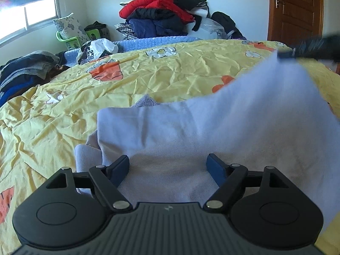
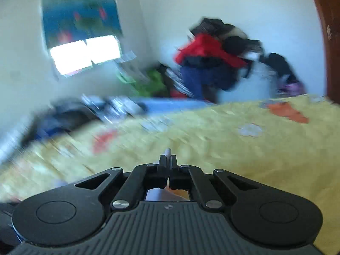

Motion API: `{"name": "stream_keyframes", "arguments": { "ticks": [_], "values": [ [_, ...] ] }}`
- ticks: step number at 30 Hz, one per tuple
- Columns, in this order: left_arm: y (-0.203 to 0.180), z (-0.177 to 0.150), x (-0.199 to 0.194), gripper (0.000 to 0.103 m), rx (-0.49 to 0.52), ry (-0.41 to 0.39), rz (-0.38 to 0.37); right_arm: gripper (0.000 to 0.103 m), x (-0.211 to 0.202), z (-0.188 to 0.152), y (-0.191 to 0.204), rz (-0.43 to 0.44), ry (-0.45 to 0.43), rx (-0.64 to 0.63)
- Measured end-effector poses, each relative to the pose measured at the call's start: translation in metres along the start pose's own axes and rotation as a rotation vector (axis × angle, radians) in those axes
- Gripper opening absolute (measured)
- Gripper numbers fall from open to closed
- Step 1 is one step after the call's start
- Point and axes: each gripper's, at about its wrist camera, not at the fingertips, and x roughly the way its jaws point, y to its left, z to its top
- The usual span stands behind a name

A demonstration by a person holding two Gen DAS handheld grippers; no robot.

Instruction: Fold small clothes

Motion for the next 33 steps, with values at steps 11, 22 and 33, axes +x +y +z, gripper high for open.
{"name": "stream_keyframes", "arguments": {
  "ticks": [11, 22, 33],
  "values": [
    [0.000, -0.001, 0.001, 0.087, -0.004, -0.013, 0.016, 0.041, 0.009, -0.024, 0.034, 0.081, 0.133, -0.026],
    [-0.001, -0.003, -0.001, 0.092, -0.028, -0.025, 0.044, 0.068, -0.026, -0.034, 0.067, -0.024, 0.079, -0.080],
    [-0.016, -0.034, -0.043, 0.093, 0.026, -0.060, 0.081, 0.079, -0.037, -0.073, 0.082, -0.124, 0.163, -0.160]
  ]
}}
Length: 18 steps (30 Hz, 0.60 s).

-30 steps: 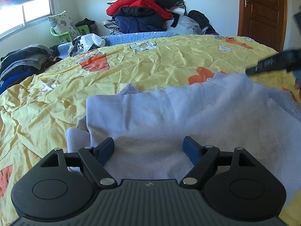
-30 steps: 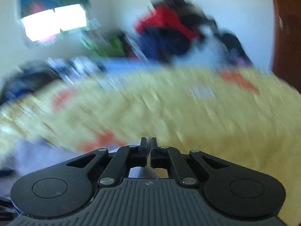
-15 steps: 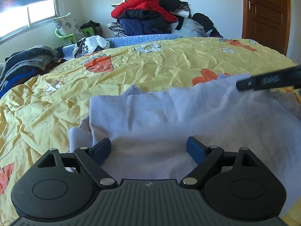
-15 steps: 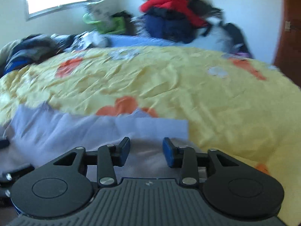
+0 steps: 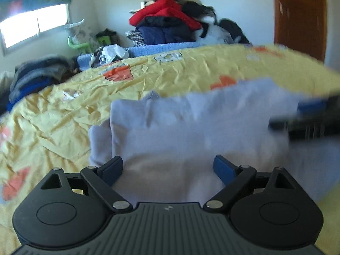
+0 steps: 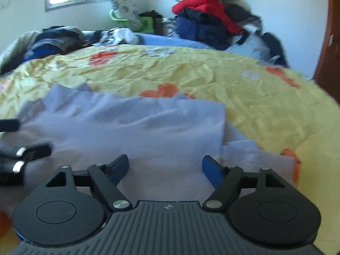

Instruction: Fold small clothes

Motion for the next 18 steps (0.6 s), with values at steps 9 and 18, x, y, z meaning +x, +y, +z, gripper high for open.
{"name": "stream_keyframes", "arguments": {
  "ticks": [9, 18],
  "values": [
    [0.018, -0.027, -0.037, 0.094, -0.034, -0.017, -0.055, 0.089, -0.015, -0.021, 0.006, 0.024, -0.008, 0.016],
    [0.093, -0.026, -0.041, 0.094, -0.344, -0.015, -0.084, 0.086, -0.076, -0.043, 0.061, 0.066, -0.152, -0.113]
  ]
}}
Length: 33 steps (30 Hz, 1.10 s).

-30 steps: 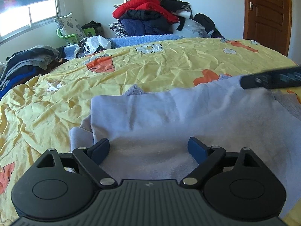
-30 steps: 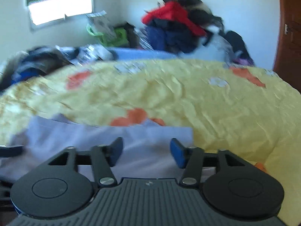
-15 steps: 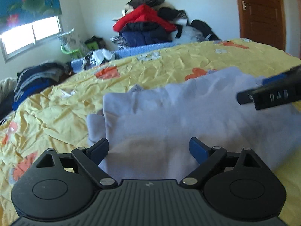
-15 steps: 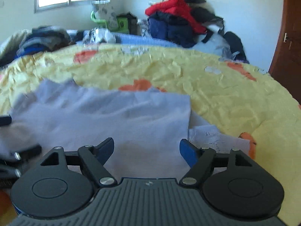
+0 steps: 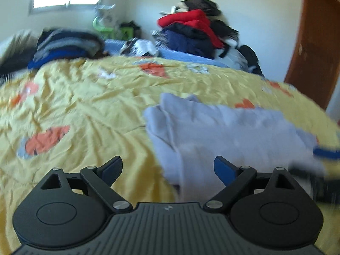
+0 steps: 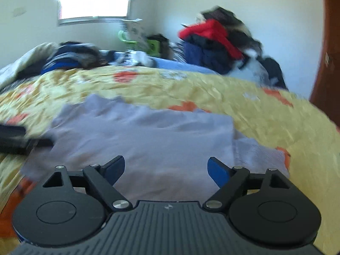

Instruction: Fold small clothes

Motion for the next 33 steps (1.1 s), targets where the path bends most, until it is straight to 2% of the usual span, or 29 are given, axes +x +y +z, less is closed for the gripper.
{"name": "stream_keyframes", "arguments": {
  "ticks": [4, 7, 13, 16, 18, 23, 29, 33],
  "values": [
    [0.022, 0.015, 0.010, 0.094, -0.117, 0.047, -0.059, 0.086, -0.014, -0.009, 0.039, 0.034, -0.015, -0.139],
    [0.029, 0.026, 0.023, 0.094, -0.161, 0.078, -0.088, 0.086, -0.023, -0.013, 0.064, 0.041, -0.037, -0.235],
    [0.030, 0.042, 0.058, 0.094, -0.216, 0.208, -0.038, 0.085, -0.029, -0.021, 0.098, 0.065, -0.044, -0.350],
    [0.027, 0.048, 0.068, 0.094, -0.187, 0.223, -0.049, 0.084, -0.026, -0.024, 0.111, 0.054, -0.030, -0.383],
    [0.025, 0.053, 0.074, 0.094, -0.159, 0.241, -0.081, 0.084, -0.021, -0.025, 0.120, 0.029, -0.020, -0.408],
    [0.022, 0.062, 0.094, 0.094, -0.147, 0.268, -0.169, 0.084, -0.014, -0.027, 0.143, -0.054, -0.064, -0.482],
    [0.031, 0.074, 0.116, 0.102, -0.209, 0.261, -0.304, 0.085, 0.002, -0.022, 0.166, -0.140, -0.100, -0.536],
    [0.034, 0.082, 0.131, 0.102, -0.221, 0.263, -0.363, 0.077, 0.015, -0.014, 0.175, -0.143, -0.098, -0.535]
  ]
}}
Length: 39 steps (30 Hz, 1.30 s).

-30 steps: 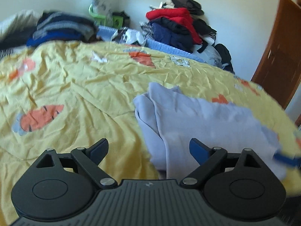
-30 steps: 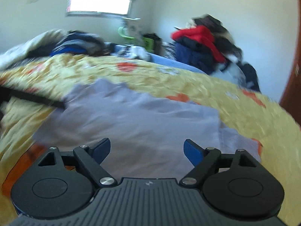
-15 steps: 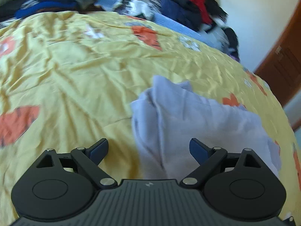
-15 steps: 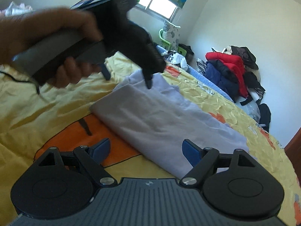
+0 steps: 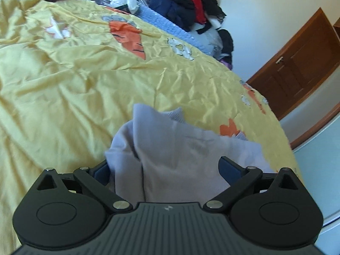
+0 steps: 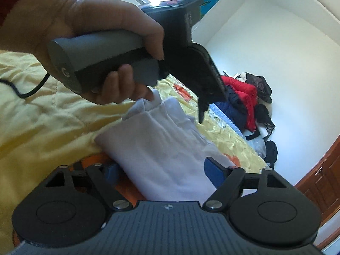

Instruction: Fold small clothes

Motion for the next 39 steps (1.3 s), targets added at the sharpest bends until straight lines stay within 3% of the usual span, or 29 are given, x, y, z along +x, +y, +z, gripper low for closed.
{"name": "stream_keyframes", "arguments": {
  "ticks": [2, 7, 10, 12, 14, 18, 31, 39],
  "values": [
    [0.000, 0.004, 0.004, 0.102, 0.026, -0.012, -0.013, 0.071, 0.006, 0.005, 0.004, 0.004, -0.004, -0.012],
    [-0.008, 0.002, 0.013, 0.101, 0.119, -0.061, 0.020, 0.036, 0.011, 0.012, 0.014, 0.037, 0.003, -0.061],
    [-0.018, -0.002, 0.016, 0.089, 0.195, -0.072, 0.088, 0.028, 0.010, 0.013, 0.017, 0.051, 0.002, -0.072],
    [-0.022, -0.002, 0.018, 0.061, 0.235, -0.070, 0.139, 0.021, 0.011, 0.014, 0.016, 0.068, 0.007, -0.064],
    [-0.022, 0.000, 0.017, 0.046, 0.244, -0.069, 0.182, 0.019, 0.012, 0.014, 0.014, 0.080, 0.008, -0.062],
    [-0.012, 0.005, 0.016, 0.014, 0.191, -0.050, 0.164, 0.014, 0.015, 0.014, 0.010, 0.089, 0.003, -0.059],
    [-0.049, 0.014, 0.000, 0.010, 0.150, -0.036, 0.272, 0.008, -0.011, 0.000, -0.050, 0.125, -0.104, 0.197],
    [-0.091, 0.018, -0.011, 0.010, 0.158, -0.066, 0.324, 0.008, -0.027, -0.020, -0.110, 0.203, -0.107, 0.459]
  ]
}}
